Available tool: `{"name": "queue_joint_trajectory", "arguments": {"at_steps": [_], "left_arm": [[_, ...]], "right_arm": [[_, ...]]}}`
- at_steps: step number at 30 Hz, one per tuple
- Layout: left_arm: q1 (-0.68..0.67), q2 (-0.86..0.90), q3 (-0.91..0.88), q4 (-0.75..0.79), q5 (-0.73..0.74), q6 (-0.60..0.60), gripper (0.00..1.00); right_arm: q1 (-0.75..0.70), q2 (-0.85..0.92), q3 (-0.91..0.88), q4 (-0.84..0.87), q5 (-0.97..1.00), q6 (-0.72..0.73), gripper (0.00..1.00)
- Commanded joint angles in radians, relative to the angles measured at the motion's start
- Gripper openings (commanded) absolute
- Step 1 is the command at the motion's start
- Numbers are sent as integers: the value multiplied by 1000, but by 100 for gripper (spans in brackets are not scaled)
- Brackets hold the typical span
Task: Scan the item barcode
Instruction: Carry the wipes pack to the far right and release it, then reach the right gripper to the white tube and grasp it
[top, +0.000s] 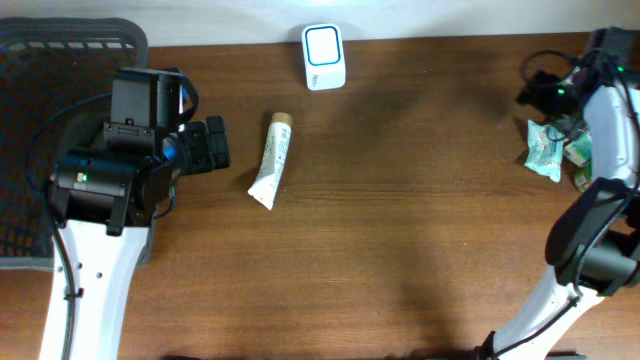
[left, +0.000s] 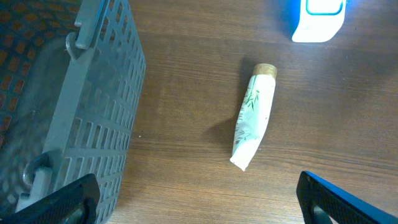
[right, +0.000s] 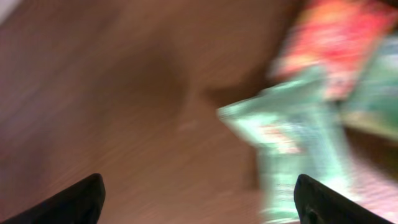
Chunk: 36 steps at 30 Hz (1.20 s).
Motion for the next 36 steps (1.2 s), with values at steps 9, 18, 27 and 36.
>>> {"name": "queue_joint_trajectory", "arguments": {"at_steps": [9,18,27,36], "left_arm": [[3,0,1,0,-14,15,99],[3,0,1,0,-14,15,99],[3,0,1,0,-14,15,99],[3,0,1,0,-14,15,99]], "right_arm": [[442,-2,-169,97,-242,-42,99],[776,-2,-235,476,-134,219,99],[952,27,-235,542,177,299,99],[979,113,-235,524,148,299,67]]}}
